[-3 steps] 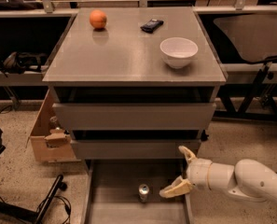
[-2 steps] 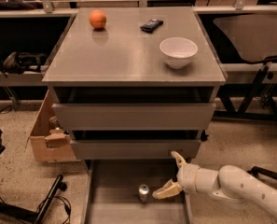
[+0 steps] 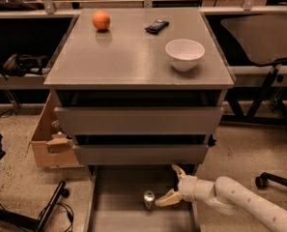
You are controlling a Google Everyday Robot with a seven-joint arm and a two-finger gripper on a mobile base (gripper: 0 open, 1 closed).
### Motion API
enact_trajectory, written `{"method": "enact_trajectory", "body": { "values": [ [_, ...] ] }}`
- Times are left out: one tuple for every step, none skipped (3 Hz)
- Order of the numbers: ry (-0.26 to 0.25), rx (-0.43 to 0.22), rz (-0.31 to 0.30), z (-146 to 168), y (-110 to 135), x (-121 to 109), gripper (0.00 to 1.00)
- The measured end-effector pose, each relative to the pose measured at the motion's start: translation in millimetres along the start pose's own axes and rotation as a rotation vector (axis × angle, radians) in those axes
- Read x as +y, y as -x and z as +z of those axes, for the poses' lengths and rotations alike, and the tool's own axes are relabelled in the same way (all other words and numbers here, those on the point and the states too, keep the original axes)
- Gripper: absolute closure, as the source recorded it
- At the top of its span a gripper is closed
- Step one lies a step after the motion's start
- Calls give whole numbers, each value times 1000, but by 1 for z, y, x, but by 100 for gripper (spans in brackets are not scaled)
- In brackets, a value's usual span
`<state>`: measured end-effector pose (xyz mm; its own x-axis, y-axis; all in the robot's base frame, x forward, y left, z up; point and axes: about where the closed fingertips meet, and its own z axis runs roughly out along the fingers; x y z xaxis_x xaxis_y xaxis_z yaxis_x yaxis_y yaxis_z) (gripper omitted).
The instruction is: Pick redbull can from bottom drawer and place on counter
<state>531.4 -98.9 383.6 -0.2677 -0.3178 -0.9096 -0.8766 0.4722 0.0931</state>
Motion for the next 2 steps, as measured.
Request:
{"method": "enact_trajectory", "body": {
  "values": [
    [10, 0, -14, 5, -9, -2, 0],
    [31, -1, -67, 7, -22, -7, 0]
  ]
}}
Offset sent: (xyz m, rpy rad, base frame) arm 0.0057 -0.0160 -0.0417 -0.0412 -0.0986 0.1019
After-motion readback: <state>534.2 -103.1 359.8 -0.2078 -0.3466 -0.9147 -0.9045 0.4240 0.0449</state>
